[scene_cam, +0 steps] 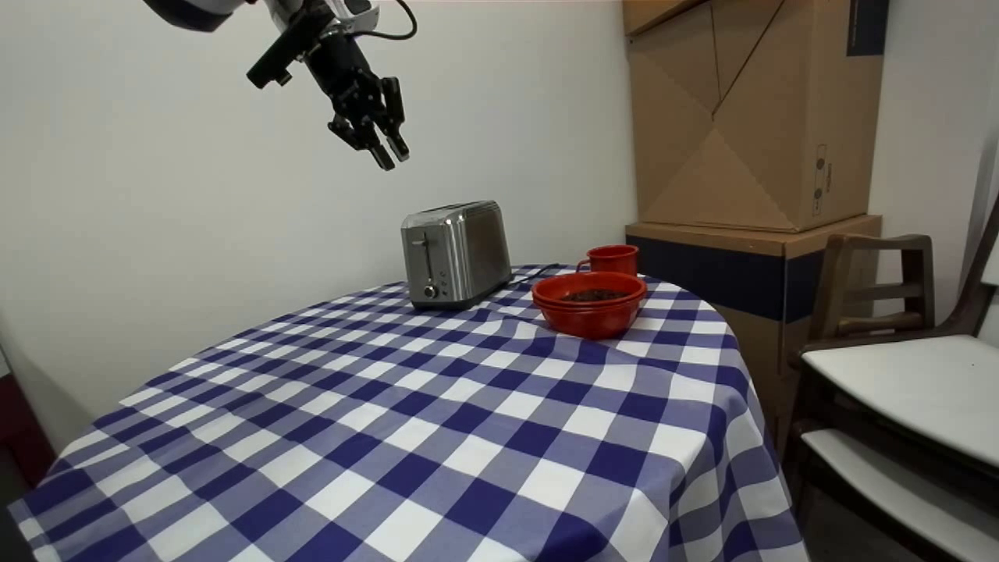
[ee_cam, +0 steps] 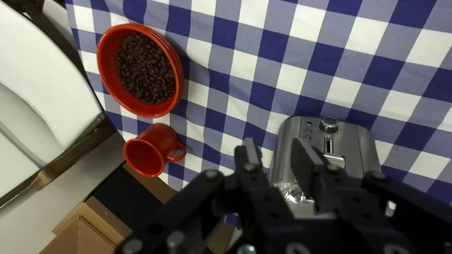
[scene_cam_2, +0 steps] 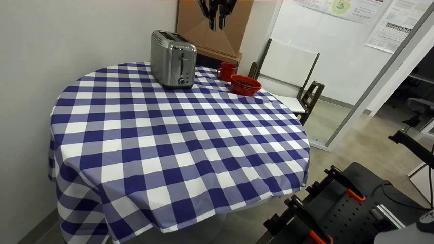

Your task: Push down the lever on the toaster

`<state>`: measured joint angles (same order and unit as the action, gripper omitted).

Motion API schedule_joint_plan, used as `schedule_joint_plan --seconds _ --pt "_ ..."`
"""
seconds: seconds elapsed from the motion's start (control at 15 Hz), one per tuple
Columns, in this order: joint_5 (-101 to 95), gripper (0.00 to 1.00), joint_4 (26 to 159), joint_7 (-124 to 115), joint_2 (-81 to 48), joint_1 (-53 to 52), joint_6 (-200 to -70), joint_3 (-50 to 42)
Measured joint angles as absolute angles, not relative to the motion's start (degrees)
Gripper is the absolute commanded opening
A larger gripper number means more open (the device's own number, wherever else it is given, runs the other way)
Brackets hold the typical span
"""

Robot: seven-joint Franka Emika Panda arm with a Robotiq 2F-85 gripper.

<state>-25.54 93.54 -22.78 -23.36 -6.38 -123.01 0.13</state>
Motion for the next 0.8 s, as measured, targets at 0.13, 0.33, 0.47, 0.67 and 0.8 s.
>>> schedule_joint_plan --seconds 0.13,0.33,0.47,0.67,0.8 --pt "-25.7 0.0 92.0 -24.2 -25.4 -7.2 -124.1 -0.9" --pt "-27.4 0.0 90.2 -28.5 -27.5 -9.0 -128.3 -3.1" --pt "-28.2 0.0 89.0 -30.7 -28.7 -10.3 -130.3 -4.4" --pt "-28.5 0.0 87.4 -31.9 -30.9 -11.6 -131.5 -5.6" --pt "-28.5 0.0 85.9 -32.0 -32.7 -12.0 -131.6 -5.8"
